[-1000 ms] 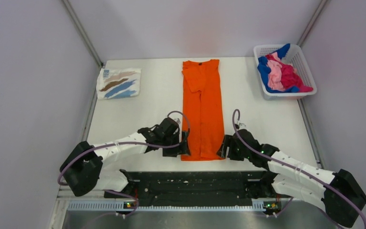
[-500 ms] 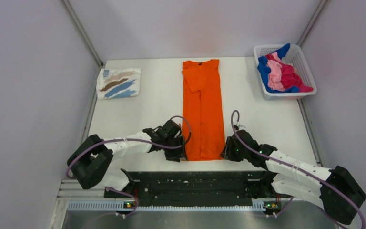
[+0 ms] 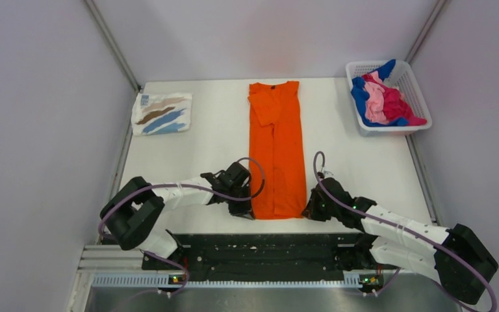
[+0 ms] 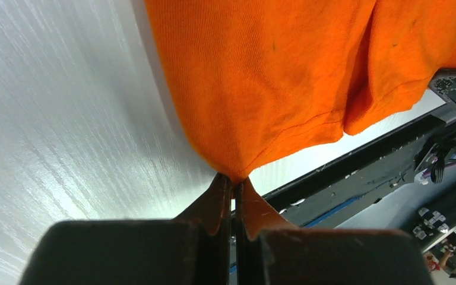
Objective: Fold and stack the t-shirts
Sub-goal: Grab the bottom of the folded rectangular tshirt with both arms, then fold the folded rectangular tshirt in 1/3 of the way
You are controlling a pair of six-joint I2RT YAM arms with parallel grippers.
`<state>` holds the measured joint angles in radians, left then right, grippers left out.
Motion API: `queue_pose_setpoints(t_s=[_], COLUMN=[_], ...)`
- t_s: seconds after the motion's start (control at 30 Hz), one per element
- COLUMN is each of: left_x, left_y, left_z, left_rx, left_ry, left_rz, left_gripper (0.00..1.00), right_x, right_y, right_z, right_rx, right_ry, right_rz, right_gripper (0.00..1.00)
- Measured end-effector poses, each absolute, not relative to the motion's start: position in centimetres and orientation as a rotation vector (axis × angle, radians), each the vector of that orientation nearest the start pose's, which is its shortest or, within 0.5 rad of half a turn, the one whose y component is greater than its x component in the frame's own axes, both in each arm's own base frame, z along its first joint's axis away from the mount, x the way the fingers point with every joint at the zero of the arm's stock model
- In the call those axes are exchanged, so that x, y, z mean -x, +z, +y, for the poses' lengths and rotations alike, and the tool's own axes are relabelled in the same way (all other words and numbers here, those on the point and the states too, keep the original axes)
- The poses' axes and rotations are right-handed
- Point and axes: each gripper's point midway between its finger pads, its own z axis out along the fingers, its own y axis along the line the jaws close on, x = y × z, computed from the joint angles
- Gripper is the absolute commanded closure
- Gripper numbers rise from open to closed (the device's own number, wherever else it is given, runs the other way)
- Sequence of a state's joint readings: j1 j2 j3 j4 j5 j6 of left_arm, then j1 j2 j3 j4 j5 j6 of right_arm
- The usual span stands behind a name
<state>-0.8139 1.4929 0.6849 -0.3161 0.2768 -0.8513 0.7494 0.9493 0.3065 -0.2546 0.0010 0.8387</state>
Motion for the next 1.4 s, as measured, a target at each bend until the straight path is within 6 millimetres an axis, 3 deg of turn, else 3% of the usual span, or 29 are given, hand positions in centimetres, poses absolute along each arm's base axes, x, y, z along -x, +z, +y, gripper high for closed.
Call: queue_pose_setpoints(t_s=[0.13, 0.4, 0.67, 0.8, 1.03, 1.4], left_x=[-13.8, -10.6, -11.5, -13.8, -20.7, -31.5], left_y=[1.9, 2.2, 4.2, 6.0, 8.5, 9.8], left_z=[-26.4, -25.5, -26.7, -28.1, -29.6, -27.3], left_rx=[-0.046, -0.097, -0.131, -0.144, -0.053, 0.105], left_ry=[-0.804, -0.876, -0.934, -0.949, -0.945, -0.858], left_rz=[2.945, 2.962, 2.899, 2.824, 2.705, 2.591], left_gripper=[1.00, 1.00, 1.00, 1.00, 1.00, 1.00], right_x=[-14.4, -12.2, -12.1, -13.6, -20.5, -29.5], right_y=[1.8, 3.1, 3.3, 4.4, 9.7, 12.1], right_z=[18.2, 18.7, 18.5, 18.9, 20.6, 19.5], right_rx=[-0.099, -0.095, -0.110, -0.111, -0.174, -0.270], right_ry=[0.668, 0.828, 0.822, 0.784, 0.772, 0.655], right_rz=[2.606, 2.608, 2.611, 2.584, 2.381, 2.273], right_gripper=[1.00, 1.00, 1.00, 1.00, 1.00, 1.00])
